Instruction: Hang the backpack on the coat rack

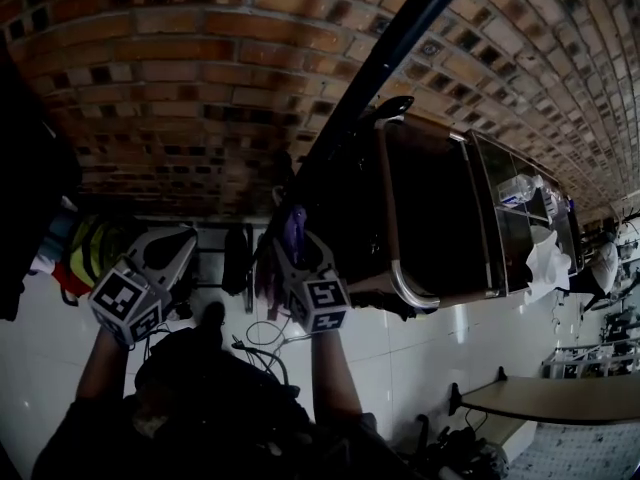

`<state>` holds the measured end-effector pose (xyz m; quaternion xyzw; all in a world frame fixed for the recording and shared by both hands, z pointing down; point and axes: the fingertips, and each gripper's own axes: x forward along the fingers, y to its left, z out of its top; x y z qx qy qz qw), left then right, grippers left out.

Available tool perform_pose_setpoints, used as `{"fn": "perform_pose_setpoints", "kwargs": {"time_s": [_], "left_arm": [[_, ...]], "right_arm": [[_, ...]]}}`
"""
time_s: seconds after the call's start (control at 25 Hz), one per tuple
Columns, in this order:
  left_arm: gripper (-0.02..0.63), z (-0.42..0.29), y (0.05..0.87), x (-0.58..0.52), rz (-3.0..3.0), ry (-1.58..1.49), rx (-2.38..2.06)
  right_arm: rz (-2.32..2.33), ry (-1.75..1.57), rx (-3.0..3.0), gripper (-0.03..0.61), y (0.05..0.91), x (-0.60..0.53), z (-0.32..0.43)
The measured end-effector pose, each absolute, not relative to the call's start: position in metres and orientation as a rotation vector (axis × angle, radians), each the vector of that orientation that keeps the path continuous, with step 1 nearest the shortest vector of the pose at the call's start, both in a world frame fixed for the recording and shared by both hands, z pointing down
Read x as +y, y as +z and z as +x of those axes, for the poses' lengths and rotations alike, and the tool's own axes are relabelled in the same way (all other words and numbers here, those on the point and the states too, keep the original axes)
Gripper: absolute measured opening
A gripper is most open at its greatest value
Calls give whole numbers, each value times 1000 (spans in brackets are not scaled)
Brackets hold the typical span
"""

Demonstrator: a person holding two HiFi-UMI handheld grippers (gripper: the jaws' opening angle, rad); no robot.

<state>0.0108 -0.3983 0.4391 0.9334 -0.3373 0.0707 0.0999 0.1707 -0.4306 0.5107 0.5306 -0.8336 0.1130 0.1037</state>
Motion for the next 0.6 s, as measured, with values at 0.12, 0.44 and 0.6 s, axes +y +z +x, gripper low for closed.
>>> {"fn": "perform_pose_setpoints", "kwargs": {"time_s": [0.12, 0.44, 0.6], "left_arm": [[40, 11, 434, -386, 2772, 210, -1008], [40, 16, 415, -339, 2807, 208, -1036], [40, 29, 419, -302, 2792, 215, -1014]], "right_arm": [[1607, 337, -2456, 218, 508, -421, 181], [1720, 240, -2498, 230, 468, -366, 206], [1772, 224, -2566, 229, 450, -332, 218]]}}
